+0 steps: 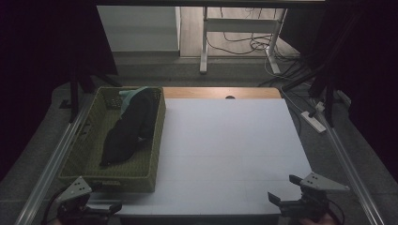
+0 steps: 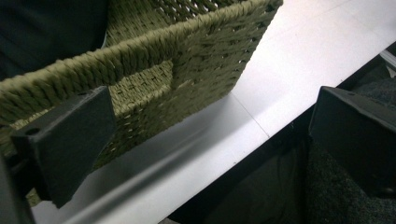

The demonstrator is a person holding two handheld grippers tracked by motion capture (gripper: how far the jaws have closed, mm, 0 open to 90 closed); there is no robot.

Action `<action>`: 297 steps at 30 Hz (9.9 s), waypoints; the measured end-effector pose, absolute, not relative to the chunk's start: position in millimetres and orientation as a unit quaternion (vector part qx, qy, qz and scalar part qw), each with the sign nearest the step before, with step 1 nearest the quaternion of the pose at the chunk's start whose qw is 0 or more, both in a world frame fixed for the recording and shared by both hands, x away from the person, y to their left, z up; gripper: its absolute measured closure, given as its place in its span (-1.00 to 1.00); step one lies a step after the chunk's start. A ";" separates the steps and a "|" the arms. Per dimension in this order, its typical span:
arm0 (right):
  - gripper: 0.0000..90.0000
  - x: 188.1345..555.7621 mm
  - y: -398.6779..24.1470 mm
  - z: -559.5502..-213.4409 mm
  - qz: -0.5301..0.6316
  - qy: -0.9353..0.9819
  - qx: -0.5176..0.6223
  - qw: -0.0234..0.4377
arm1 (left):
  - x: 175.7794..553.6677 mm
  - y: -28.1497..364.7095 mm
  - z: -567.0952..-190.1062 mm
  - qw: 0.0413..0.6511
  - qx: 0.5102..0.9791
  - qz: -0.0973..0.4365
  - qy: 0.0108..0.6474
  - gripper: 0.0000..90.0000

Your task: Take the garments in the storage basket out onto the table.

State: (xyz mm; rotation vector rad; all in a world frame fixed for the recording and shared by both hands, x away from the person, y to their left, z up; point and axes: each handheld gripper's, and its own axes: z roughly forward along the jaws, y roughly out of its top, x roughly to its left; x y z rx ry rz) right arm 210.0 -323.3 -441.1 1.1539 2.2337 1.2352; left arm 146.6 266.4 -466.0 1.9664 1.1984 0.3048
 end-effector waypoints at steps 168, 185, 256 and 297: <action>-0.98 213.7 -317.5 -443.9 0.418 0.819 0.371 0.131 | 452.9 240.9 -483.2 0.272 0.788 0.067 0.549 -1.00; -0.98 213.5 -317.3 -444.0 0.417 0.819 0.370 0.133 | 446.6 240.3 -470.6 0.253 0.797 0.041 0.547 0.70; -0.98 214.8 -317.4 -444.3 0.416 0.818 0.375 0.128 | 402.3 254.2 -251.9 0.432 0.763 0.148 0.456 0.71; -0.98 214.5 -318.8 -443.9 0.421 0.816 0.376 0.128 | 399.8 137.6 -215.7 0.446 0.823 0.123 0.330 0.70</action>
